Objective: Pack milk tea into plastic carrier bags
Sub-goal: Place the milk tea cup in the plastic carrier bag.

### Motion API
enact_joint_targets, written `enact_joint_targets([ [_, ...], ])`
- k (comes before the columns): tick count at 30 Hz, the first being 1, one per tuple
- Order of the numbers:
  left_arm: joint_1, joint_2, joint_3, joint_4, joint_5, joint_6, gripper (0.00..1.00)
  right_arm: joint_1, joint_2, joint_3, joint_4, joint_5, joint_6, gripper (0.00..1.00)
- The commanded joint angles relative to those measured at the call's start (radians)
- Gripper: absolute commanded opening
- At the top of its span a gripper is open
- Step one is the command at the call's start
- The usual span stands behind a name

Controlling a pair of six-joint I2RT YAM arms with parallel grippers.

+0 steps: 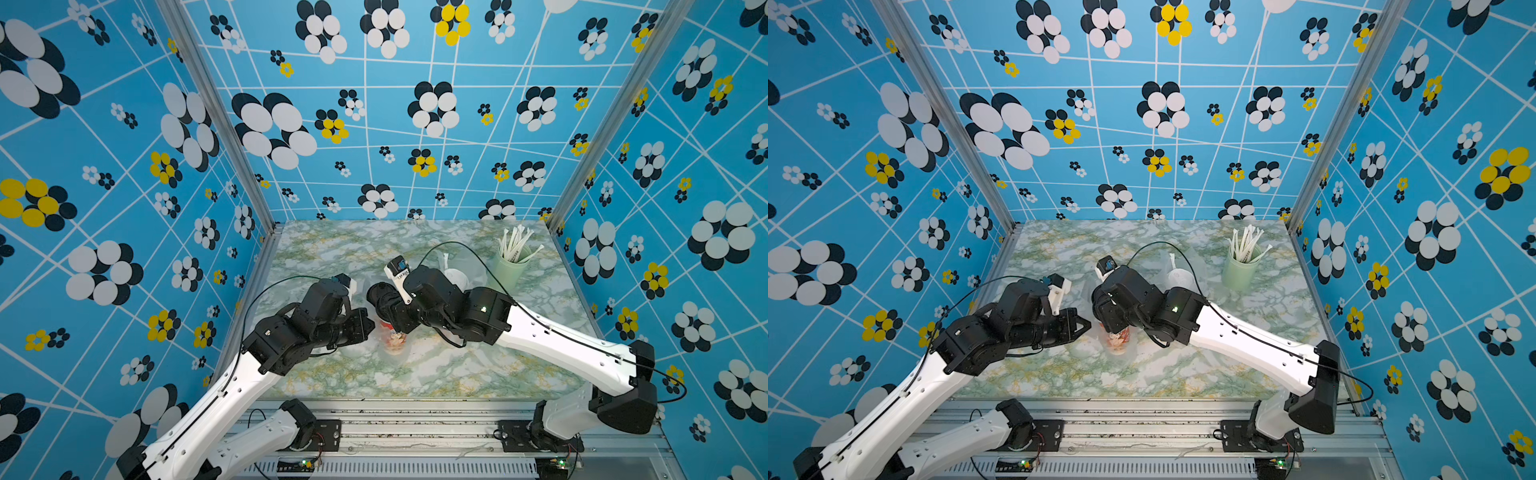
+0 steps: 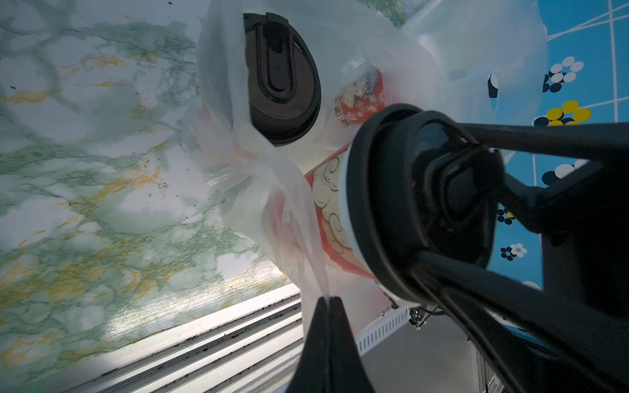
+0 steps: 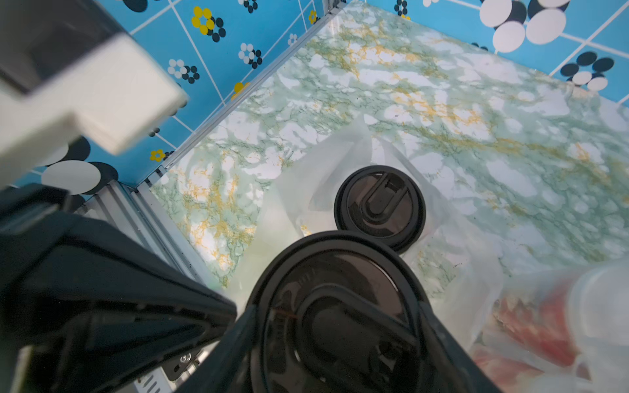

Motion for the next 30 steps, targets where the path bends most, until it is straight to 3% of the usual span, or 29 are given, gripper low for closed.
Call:
enact_joint_targets([
  [1, 0.009, -0.013, -0.01, 0.01, 0.001, -0.009, 0.0, 0.02, -0.038, -0.043, 0.125, 0.047, 0.053, 0.57],
  [14, 0.009, -0.034, -0.006, 0.015, -0.006, -0.025, 0.0, 0.053, -0.051, -0.243, 0.298, 0.1, 0.102, 0.57],
  [30, 0.01, -0.059, 0.002, 0.024, -0.017, -0.049, 0.0, 0.053, -0.025, -0.361, 0.365, 0.101, 0.113, 0.63],
])
